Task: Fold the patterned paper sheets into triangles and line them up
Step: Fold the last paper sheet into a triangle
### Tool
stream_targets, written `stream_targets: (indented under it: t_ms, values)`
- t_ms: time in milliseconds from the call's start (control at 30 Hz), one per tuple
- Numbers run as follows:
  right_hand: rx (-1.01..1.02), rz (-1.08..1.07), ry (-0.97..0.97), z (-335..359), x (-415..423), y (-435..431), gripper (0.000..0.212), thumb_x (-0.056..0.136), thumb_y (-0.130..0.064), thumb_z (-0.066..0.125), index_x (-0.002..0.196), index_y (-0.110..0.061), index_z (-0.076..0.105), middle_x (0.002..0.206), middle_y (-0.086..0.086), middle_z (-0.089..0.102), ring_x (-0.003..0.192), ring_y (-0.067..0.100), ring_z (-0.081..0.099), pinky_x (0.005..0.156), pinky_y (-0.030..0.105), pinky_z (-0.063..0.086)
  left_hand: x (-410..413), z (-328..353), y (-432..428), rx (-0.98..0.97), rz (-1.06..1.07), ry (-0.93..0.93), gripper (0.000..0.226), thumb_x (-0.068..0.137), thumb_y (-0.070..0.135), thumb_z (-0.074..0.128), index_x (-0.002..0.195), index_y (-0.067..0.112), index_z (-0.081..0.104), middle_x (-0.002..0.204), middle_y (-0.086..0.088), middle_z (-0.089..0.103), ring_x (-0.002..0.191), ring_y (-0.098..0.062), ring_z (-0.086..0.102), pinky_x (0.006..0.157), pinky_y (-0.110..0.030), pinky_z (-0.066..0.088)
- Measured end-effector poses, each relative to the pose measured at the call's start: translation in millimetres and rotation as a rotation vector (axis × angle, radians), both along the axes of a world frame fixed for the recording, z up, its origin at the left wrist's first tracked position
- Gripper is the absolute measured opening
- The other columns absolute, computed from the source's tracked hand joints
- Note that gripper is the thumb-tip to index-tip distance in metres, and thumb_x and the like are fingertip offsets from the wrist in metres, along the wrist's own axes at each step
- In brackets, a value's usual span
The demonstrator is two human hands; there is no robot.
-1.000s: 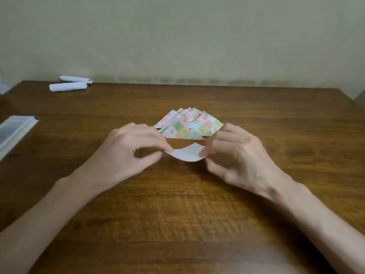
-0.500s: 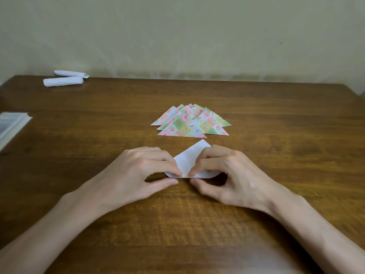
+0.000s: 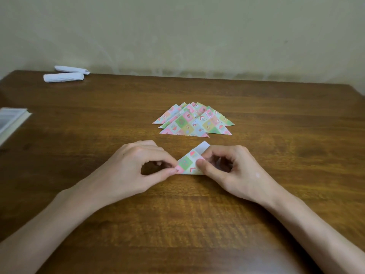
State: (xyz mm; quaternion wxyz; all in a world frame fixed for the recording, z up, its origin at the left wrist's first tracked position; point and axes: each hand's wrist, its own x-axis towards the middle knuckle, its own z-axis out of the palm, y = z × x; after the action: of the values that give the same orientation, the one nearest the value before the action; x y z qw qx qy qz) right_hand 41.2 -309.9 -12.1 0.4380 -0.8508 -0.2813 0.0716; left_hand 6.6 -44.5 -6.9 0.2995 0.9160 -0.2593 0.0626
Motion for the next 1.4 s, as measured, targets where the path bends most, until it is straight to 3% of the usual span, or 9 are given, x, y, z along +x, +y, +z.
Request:
stream_targets:
  t_ms: [67, 167, 300, 400, 500, 667, 833, 1133, 1400]
  values:
    - [0.011, -0.042, -0.015, -1, 0, 4, 0.013, 0.098, -0.025, 0.069, 0.085, -0.023, 0.071, 0.069, -0.008, 0.063, 0.059, 0.004, 0.049, 0.060, 0.017, 0.038, 0, -3, -4, -0.051, 0.087, 0.020, 0.028, 0.091, 0.038, 0.074, 0.118, 0.043, 0.074, 0.087, 0.025, 0.072, 0.090, -0.007, 0.066, 0.079, -0.009, 0.042]
    - [0.043, -0.098, -0.029, -5, 1, 7, 0.010, 0.094, -0.019, 0.072, 0.096, -0.029, 0.070, 0.073, -0.010, 0.068, 0.061, 0.007, 0.056, 0.063, 0.015, 0.041, -1, -7, -11, -0.125, 0.169, 0.068, 0.044, 0.089, 0.031, 0.076, 0.131, 0.039, 0.068, 0.083, 0.025, 0.073, 0.079, 0.000, 0.062, 0.077, -0.004, 0.037]
    - [0.084, -0.106, -0.056, -8, 1, 7, 0.024, 0.093, -0.018, 0.075, 0.110, -0.031, 0.065, 0.077, -0.006, 0.067, 0.064, 0.014, 0.059, 0.064, 0.014, 0.042, -1, -8, -11, -0.091, 0.174, 0.100, 0.030, 0.088, 0.040, 0.071, 0.117, 0.044, 0.070, 0.084, 0.025, 0.071, 0.089, -0.007, 0.063, 0.074, -0.008, 0.035]
    - [0.043, -0.103, -0.087, -10, 1, 8, 0.015, 0.093, -0.018, 0.074, 0.101, -0.030, 0.071, 0.076, -0.009, 0.063, 0.062, 0.010, 0.056, 0.063, 0.011, 0.039, -3, -6, -10, -0.042, 0.176, 0.088, 0.011, 0.088, 0.038, 0.073, 0.097, 0.044, 0.073, 0.084, 0.024, 0.070, 0.094, -0.011, 0.061, 0.072, -0.008, 0.035]
    - [-0.003, -0.123, -0.146, -11, 0, 9, 0.011, 0.092, -0.017, 0.075, 0.093, -0.029, 0.075, 0.075, -0.016, 0.060, 0.064, 0.009, 0.056, 0.062, 0.010, 0.038, -3, -8, -10, -0.041, 0.192, 0.078, 0.006, 0.089, 0.034, 0.075, 0.089, 0.041, 0.076, 0.082, 0.022, 0.069, 0.091, -0.011, 0.061, 0.072, -0.008, 0.035]
    - [-0.078, -0.140, -0.218, -12, 0, 11, 0.010, 0.092, -0.020, 0.074, 0.094, -0.030, 0.076, 0.079, -0.015, 0.062, 0.068, 0.010, 0.058, 0.063, 0.012, 0.039, -1, -10, -7, -0.050, 0.185, 0.070, 0.003, 0.089, 0.038, 0.076, 0.087, 0.039, 0.078, 0.081, 0.016, 0.068, 0.088, -0.013, 0.062, 0.076, -0.019, 0.043]
    - [-0.106, -0.167, -0.251, -14, 2, 12, 0.009, 0.091, -0.022, 0.074, 0.095, -0.030, 0.077, 0.082, -0.014, 0.061, 0.069, 0.008, 0.058, 0.064, 0.012, 0.037, 2, -10, -7, -0.082, 0.187, 0.051, 0.002, 0.087, 0.040, 0.077, 0.087, 0.040, 0.079, 0.082, 0.015, 0.068, 0.085, -0.015, 0.064, 0.072, -0.013, 0.039]
    - [-0.114, -0.172, -0.262, -16, 4, 13, 0.011, 0.091, -0.021, 0.074, 0.095, -0.030, 0.078, 0.083, -0.014, 0.060, 0.068, 0.007, 0.057, 0.064, 0.013, 0.037, 4, -14, -8, -0.073, 0.170, 0.034, 0.004, 0.087, 0.041, 0.078, 0.090, 0.042, 0.080, 0.081, 0.018, 0.067, 0.083, -0.014, 0.063, 0.075, -0.035, 0.052]
    - [-0.116, -0.180, -0.251, -17, 4, 13, 0.013, 0.091, -0.021, 0.074, 0.097, -0.031, 0.078, 0.082, -0.014, 0.059, 0.068, 0.006, 0.057, 0.064, 0.012, 0.037, 6, -15, -7, -0.061, 0.182, 0.039, 0.004, 0.088, 0.037, 0.078, 0.090, 0.041, 0.080, 0.080, 0.017, 0.067, 0.083, -0.014, 0.062, 0.074, -0.029, 0.048]
